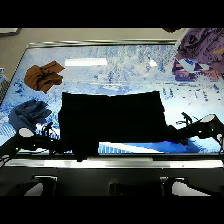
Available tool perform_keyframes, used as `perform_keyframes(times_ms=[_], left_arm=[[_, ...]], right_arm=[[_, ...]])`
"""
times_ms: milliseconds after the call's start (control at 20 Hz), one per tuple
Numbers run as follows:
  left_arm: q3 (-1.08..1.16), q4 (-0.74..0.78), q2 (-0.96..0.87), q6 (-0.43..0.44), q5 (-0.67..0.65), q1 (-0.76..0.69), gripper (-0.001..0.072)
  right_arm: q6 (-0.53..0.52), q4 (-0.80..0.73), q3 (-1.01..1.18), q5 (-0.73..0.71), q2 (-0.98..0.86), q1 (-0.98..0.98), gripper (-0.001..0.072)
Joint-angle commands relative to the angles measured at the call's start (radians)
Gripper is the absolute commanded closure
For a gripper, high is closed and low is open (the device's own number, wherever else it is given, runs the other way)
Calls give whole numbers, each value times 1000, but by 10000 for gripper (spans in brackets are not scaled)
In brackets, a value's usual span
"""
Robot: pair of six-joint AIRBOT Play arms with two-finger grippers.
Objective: Fold the clothes and pants, and hang the long-sleeved shirts on hangers.
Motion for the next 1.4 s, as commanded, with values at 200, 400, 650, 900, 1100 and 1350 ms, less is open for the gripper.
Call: perform_keyframes(times_ms=[200, 400, 650, 900, 1100, 1350], left_arm=[[156, 208, 148, -30, -240, 199, 688], [160, 329, 321, -174, -328, 204, 689], [161, 185, 310, -111, -198, 180, 690], [255, 179, 115, -63, -100, 109, 690], [436, 179, -79, -20, -76, 78, 689], [637, 180, -315, 13, -77, 61, 690]], right_arm=[[198, -121, 1, 115, 146, 0, 684], [254, -281, 1, 250, 253, 0, 684], [157, -169, 6, 149, 287, 22, 684], [164, -259, 117, -15, 241, 223, 684], [208, -366, 264, -43, 119, 315, 683], [209, -382, 447, -66, -73, 380, 683]])
